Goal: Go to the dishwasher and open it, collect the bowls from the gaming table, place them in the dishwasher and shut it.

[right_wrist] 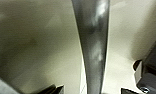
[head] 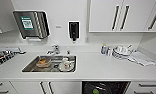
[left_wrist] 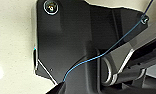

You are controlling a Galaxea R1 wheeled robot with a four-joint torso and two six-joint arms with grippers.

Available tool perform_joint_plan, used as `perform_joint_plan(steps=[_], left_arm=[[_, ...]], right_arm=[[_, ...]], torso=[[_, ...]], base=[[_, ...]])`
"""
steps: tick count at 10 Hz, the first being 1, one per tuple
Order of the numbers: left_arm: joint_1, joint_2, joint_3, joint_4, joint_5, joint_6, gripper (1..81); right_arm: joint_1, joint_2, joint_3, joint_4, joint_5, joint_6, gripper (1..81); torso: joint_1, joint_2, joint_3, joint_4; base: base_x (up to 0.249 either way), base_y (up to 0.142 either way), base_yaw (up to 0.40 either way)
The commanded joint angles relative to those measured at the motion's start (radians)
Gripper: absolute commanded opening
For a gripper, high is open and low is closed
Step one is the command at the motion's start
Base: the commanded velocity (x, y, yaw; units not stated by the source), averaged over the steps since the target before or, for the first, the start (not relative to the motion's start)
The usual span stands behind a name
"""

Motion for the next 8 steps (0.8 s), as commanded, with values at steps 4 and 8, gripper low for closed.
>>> perform_joint_plan(steps=[4,8], left_arm=[[-0.027,0.004,-0.048,0.005,0.062,0.001,81.1],[-0.032,0.053,-0.132,0.011,0.053,0.005,81.1]], right_arm=[[-0.031,0.087,-0.296,-0.347,-0.077,-0.348,81.1],[-0.173,0.149,-0.339,-0.428,-0.004,-0.710,81.1]], torso=[[0.000,0.000,0.000,0.000],[0.000,0.000,0.000,0.000]], base=[[0.000,0.000,0.000],[0.000,0.000,0.000]])
